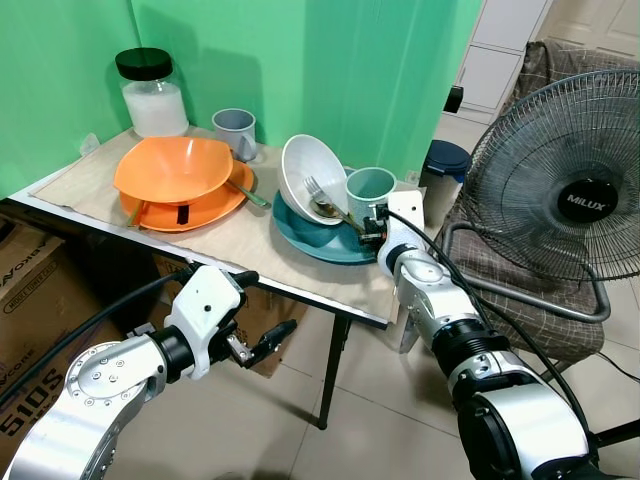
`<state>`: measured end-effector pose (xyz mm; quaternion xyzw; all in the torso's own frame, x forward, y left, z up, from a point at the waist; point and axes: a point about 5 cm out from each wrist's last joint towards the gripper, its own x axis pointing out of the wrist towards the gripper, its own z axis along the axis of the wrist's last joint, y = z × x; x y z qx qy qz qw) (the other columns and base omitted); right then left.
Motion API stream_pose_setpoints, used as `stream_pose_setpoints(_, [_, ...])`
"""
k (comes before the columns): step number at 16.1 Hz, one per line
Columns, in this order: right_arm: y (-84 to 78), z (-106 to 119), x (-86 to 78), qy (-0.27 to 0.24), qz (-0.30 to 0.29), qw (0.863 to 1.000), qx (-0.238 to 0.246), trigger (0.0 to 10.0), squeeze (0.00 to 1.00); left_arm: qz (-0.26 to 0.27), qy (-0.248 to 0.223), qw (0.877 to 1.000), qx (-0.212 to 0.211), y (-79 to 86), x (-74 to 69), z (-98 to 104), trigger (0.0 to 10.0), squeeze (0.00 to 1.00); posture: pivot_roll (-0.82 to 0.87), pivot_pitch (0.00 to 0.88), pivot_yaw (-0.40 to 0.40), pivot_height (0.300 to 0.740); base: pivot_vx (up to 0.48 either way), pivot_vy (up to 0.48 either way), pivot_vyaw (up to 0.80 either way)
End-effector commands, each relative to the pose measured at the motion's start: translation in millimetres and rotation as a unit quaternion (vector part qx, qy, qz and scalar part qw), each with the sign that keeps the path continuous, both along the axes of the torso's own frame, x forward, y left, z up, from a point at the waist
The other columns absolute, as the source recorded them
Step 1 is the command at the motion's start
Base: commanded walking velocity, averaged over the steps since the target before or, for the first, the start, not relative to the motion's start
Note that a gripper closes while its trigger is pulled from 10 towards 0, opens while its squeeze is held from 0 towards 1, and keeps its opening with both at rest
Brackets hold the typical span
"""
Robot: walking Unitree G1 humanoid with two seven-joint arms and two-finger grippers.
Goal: Setting the table
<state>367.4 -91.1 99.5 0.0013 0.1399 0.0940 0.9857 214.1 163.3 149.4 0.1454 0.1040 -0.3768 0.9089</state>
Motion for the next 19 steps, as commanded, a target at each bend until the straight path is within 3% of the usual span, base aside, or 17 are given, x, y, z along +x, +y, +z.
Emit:
stream_pose_setpoints(1, [-1.8, 7.6, 4.3, -0.015, -0.003, 1.000, 0.003, 0.0, 0.00, 0.004, -0.004, 1.000, 0.004, 0.8, 1.8, 2.2, 10.0, 0.00, 0.07, 0.000, -0.091, 0.740, 0.000, 0.000, 0.00])
stream_pose_setpoints(7, [-1.4, 11.0, 4.9, -0.032, -0.002, 0.999, 0.017, 0.0, 0.00, 0.008, -0.006, 1.000, 0.007, 1.8, 3.7, 1.4, 10.0, 0.00, 0.07, 0.000, -0.082, 0.740, 0.000, 0.000, 0.00])
stream_pose_setpoints(11, [-6.7, 32.1, 3.2, -0.097, 0.011, 0.995, 0.023, 0.0, 0.00, 0.014, -0.023, 1.000, 0.000, -1.1, 9.4, 5.8, 10.0, 0.00, 0.07, 0.000, -0.078, 0.740, 0.000, 0.000, 0.00])
stream_pose_setpoints(13, [-20.5, 57.2, -12.7, -0.168, 0.021, 0.985, 0.044, 0.0, 0.00, 0.047, -0.046, 0.998, -0.009, -3.3, 18.4, 9.2, 10.0, 0.00, 0.06, 0.000, -0.076, 0.740, 0.000, 0.000, 0.00])
stream_pose_setpoints(15, [-36.8, 70.4, -30.1, -0.201, 0.008, 0.977, 0.066, 0.0, 0.00, 0.103, -0.064, 0.992, -0.012, -3.8, 29.1, 10.2, 10.0, 0.00, 0.05, 0.000, -0.072, 0.740, 0.000, 0.000, 0.00])
stream_pose_setpoints(16, [-42.8, 75.3, -42.2, -0.222, 0.013, 0.973, 0.068, 10.0, 0.00, 0.127, -0.081, 0.988, -0.018, -7.3, 33.7, 12.5, 10.0, 0.00, 0.05, 0.000, -0.071, 0.740, 0.000, 0.000, 0.00])
stream_pose_setpoints(19, [-61.6, 72.3, -80.3, -0.234, -0.013, 0.971, 0.052, 10.0, 0.00, 0.171, -0.094, 0.980, -0.028, -16.2, 40.4, 12.2, 10.0, 0.00, 0.03, 0.000, -0.073, 0.740, 0.000, 0.000, 0.00])
